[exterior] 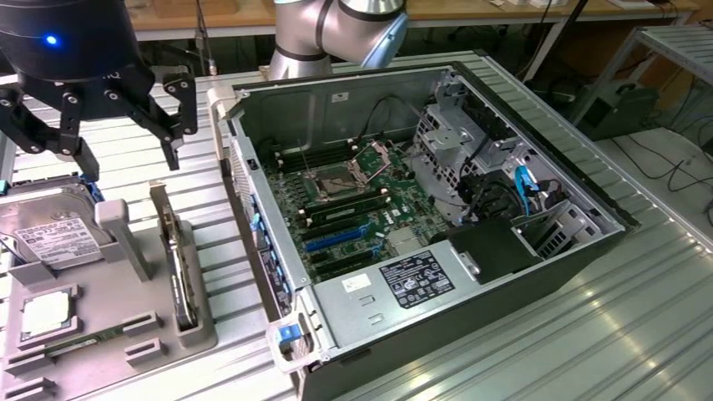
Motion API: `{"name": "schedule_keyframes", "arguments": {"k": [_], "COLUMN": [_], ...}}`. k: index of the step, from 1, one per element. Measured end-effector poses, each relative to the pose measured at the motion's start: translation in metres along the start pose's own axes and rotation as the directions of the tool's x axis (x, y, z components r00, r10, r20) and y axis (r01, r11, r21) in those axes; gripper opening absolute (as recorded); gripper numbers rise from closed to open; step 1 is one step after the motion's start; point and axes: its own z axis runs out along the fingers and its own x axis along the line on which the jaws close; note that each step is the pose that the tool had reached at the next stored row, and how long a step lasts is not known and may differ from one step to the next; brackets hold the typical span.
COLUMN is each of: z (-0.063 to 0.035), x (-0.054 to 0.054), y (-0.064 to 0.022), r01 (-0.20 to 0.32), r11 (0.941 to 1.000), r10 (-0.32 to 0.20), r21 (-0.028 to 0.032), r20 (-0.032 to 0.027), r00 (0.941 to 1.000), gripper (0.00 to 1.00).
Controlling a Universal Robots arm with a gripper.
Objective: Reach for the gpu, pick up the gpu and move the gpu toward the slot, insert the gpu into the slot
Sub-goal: 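Pick up the gpu and move the gpu toward the slot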
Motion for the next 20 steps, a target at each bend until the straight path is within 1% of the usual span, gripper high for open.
{"name": "schedule_keyframes", "arguments": {"k": [7,11,14,20], "z": [-0.0001,0.0007,0.002,0.0054], "x": [-0.0001,-0.0003,-0.0003,-0.0004], "y": [-0.0025,-0.0053,-0.0062,-0.009], "r01": [0.05,0.056,0.057,0.063], "r11": [0.9988,0.9985,0.9983,0.998], "r10": [-0.05,-0.056,-0.058,-0.063], "r21": [-0.0013,-0.0016,-0.0003,-0.0005], "r20": [-0.0022,-0.0023,-0.0025,-0.0027], "r00": [0.9988,0.9985,0.9983,0.998], "gripper": [0.72,0.72,0.72,0.72]}}
